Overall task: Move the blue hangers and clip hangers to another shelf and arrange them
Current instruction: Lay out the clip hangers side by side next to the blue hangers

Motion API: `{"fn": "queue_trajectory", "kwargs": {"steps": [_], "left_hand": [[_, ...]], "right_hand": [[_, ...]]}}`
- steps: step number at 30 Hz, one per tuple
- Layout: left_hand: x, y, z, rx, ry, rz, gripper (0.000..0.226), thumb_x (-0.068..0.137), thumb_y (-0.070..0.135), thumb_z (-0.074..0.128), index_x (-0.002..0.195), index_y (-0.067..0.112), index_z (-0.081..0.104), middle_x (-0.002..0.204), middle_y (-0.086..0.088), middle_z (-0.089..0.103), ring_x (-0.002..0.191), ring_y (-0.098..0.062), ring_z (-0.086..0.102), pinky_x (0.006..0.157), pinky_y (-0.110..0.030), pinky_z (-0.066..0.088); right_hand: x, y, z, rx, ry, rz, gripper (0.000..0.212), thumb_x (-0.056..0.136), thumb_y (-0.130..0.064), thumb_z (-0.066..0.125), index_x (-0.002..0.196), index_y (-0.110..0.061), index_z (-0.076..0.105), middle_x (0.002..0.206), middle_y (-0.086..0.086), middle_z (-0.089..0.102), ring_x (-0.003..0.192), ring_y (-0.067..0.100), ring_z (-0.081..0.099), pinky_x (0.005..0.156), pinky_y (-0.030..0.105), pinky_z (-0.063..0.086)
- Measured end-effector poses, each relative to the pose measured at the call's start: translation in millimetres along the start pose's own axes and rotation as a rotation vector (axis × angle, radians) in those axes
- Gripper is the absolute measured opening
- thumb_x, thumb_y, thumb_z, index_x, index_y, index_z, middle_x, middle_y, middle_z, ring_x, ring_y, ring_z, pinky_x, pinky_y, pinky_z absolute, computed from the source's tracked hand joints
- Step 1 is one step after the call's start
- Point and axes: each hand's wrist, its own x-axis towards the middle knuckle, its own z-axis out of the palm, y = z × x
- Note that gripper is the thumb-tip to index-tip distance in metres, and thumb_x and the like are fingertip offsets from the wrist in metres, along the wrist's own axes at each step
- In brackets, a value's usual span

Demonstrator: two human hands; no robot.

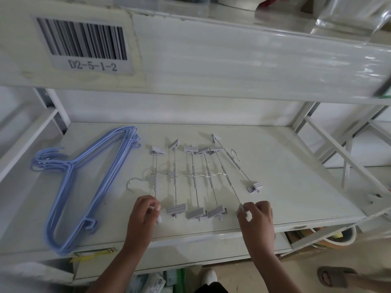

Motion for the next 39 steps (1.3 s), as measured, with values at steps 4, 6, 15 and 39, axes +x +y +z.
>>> {"fn": "queue_trajectory", "kwargs": {"steps": [4, 6, 15, 39], "left_hand": [[-1, 0, 0, 0.008, -0.002, -0.002, 0.028, 0.081, 0.035, 0.047, 0.082, 0.010, 0.060, 0.098, 0.007, 0.056, 0.078, -0.007, 0.059, 0.065, -0.007, 0.044], [-1, -1, -1, 0.001, -0.006, -0.014, 0.027, 0.081, 0.035, 0.048, 0.082, 0.011, 0.060, 0.098, 0.006, 0.057, 0.077, -0.007, 0.060, 0.063, -0.010, 0.046], [0, 0, -1, 0.001, -0.013, -0.015, 0.027, 0.080, 0.034, 0.048, 0.082, 0.011, 0.061, 0.098, 0.006, 0.057, 0.079, -0.001, 0.060, 0.068, -0.004, 0.043], [0, 1, -1, 0.009, -0.022, -0.011, 0.031, 0.080, 0.036, 0.047, 0.081, 0.008, 0.061, 0.098, 0.005, 0.056, 0.078, -0.006, 0.059, 0.063, -0.005, 0.044]], "right_hand": [[-2, -3, 3, 0.025, -0.015, -0.004, 0.004, 0.085, -0.025, 0.070, 0.082, -0.026, 0.066, 0.103, -0.011, 0.044, 0.092, 0.011, 0.051, 0.049, 0.015, 0.032], [-1, -3, 4, 0.054, -0.031, -0.013, 0.008, 0.084, -0.023, 0.071, 0.080, -0.025, 0.064, 0.101, -0.012, 0.045, 0.082, 0.012, 0.055, 0.049, 0.015, 0.031], [7, -4, 9, 0.146, -0.093, -0.018, 0.015, 0.081, -0.009, 0.071, 0.081, -0.019, 0.059, 0.099, -0.008, 0.043, 0.079, 0.000, 0.058, 0.062, 0.013, 0.041], [64, 24, -6, 0.241, 0.049, 0.298, 0.046, 0.094, -0.039, 0.053, 0.131, -0.012, 0.047, 0.128, 0.012, 0.050, 0.101, 0.027, 0.057, 0.075, 0.035, 0.043]]}}
